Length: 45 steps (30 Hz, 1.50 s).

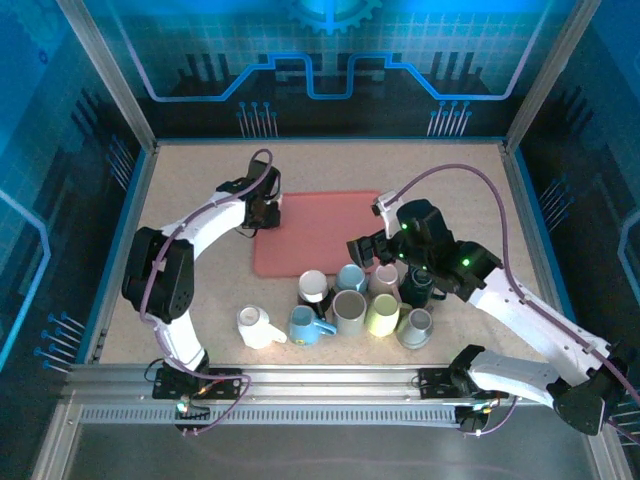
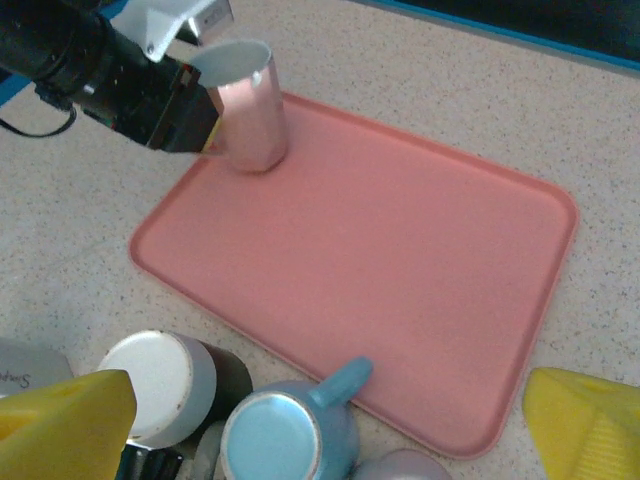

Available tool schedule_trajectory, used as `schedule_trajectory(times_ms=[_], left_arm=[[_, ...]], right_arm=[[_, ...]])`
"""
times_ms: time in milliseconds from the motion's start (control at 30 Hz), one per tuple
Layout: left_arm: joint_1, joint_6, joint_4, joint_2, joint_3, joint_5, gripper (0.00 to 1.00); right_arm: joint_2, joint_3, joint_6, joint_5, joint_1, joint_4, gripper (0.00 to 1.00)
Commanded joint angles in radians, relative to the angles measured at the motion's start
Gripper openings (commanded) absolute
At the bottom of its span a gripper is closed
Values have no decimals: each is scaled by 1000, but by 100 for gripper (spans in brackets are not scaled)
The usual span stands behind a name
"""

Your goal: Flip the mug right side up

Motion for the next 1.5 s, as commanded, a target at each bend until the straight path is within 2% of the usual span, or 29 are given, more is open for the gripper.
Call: schedule_trajectory(times_ms=[0, 200, 367, 467, 567, 667, 733, 1033, 1133, 1300, 1467], left_arm=[[15, 22, 63, 32, 59, -71, 0], [28, 26, 42, 131, 140, -127, 0], [31, 28, 39, 166, 169, -160, 7], [33, 17, 39, 162, 163, -162, 17], [33, -1, 37, 145, 147, -155, 39], [33, -35, 37, 115, 112, -143, 54], [32, -48, 39, 84, 81, -139, 58], [31, -107, 12, -167, -31, -45, 65], [22, -95, -7, -289, -56, 82, 65], [-21, -155, -104, -507, -139, 96, 65], [-26, -266, -270, -666, -227, 19, 67]], right_arm=[[-16, -32, -5, 19, 17, 17, 100], [-18, -58, 7, 29, 21, 38, 100], [-11, -60, 10, 37, 27, 50, 100], [-8, -51, 4, 35, 30, 47, 100], [-7, -38, -3, 35, 32, 43, 100], [-12, -28, -6, 35, 38, 41, 100], [-16, -15, -1, 22, 42, 33, 100], [8, 73, -69, 35, 157, -47, 100], [51, 121, -106, 16, 219, -86, 100], [206, 209, -198, -35, 360, -136, 100], [344, 244, -419, -145, 471, -57, 100]])
